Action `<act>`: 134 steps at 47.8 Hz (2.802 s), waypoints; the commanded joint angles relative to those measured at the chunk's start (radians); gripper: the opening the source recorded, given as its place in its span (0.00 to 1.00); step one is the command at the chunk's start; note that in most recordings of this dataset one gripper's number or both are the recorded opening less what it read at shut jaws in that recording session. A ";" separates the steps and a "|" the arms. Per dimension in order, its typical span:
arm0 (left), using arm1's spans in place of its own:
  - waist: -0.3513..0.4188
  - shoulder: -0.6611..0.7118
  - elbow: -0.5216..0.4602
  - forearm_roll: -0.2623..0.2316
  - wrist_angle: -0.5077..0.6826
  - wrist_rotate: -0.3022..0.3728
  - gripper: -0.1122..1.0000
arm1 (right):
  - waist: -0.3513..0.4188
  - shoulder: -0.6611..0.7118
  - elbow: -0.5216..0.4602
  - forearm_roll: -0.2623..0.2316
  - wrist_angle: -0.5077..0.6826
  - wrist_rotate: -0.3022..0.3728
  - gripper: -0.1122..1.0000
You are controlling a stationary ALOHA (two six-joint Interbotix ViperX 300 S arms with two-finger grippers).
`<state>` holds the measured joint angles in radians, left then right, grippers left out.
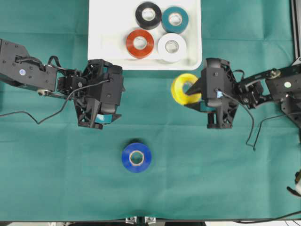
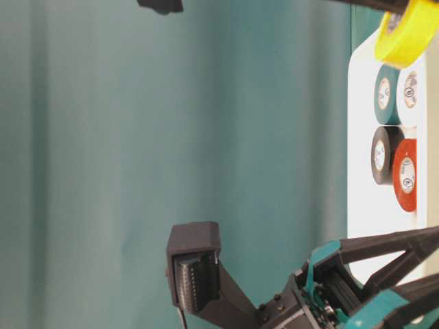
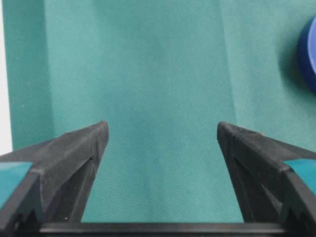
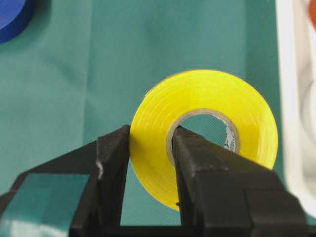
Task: Put the tape alternately from left to right into the white case.
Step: 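Carry the yellow roll with the right gripper into the tray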
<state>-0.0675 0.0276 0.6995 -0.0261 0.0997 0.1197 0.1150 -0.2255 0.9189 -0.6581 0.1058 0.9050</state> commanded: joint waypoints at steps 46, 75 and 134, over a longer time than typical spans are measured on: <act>-0.011 -0.055 0.032 -0.002 -0.008 -0.002 0.73 | -0.199 0.143 -0.170 -0.195 -0.012 -0.008 0.34; -0.011 -0.147 0.135 -0.002 -0.008 0.000 0.73 | -0.247 0.252 -0.304 -0.195 -0.091 -0.009 0.33; -0.011 -0.192 0.189 -0.002 -0.023 -0.002 0.73 | -0.328 0.486 -0.517 -0.196 -0.256 -0.077 0.33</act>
<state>-0.0752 -0.1457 0.9004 -0.0276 0.0844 0.1197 -0.2086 0.2746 0.4341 -0.8529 -0.1411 0.8283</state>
